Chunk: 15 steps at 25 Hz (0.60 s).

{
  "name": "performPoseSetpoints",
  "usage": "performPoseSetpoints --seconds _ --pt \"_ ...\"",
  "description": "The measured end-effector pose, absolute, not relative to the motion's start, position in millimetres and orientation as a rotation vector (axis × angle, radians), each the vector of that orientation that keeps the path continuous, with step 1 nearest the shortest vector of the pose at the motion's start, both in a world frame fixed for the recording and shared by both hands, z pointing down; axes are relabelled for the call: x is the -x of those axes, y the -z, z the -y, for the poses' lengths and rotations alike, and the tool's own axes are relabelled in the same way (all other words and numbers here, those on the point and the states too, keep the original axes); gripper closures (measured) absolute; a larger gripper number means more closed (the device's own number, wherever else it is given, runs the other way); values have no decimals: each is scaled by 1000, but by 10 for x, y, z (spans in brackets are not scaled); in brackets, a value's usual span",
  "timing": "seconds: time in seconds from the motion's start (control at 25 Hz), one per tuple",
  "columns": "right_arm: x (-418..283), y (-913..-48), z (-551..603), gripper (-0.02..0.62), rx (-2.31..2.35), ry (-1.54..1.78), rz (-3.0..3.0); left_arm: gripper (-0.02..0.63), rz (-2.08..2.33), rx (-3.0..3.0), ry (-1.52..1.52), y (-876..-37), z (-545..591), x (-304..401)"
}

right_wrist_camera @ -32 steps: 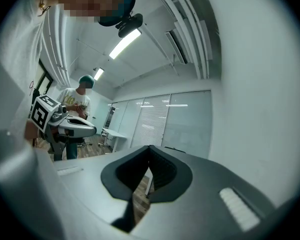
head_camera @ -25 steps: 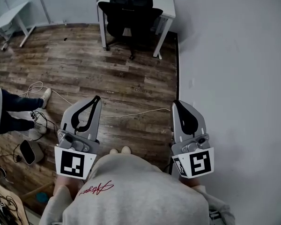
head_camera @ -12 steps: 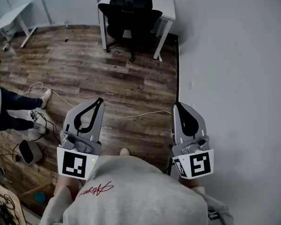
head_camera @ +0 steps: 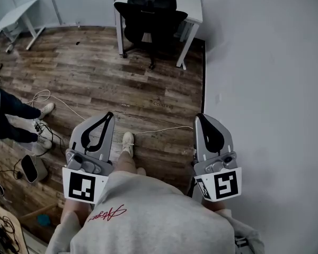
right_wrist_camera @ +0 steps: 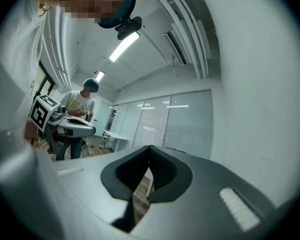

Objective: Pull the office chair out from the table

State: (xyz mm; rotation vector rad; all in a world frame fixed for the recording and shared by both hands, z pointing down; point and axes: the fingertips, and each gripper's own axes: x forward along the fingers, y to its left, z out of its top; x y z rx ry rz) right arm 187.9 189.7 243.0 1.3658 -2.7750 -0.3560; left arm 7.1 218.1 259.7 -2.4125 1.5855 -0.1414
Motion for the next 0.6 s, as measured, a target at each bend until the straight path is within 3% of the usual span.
performPoseSetpoints --seconds 0.6 --pt "-1699 -2469 -938 597 -1419 361 2743 611 -1537 2428 125 -2618 -1163 137"
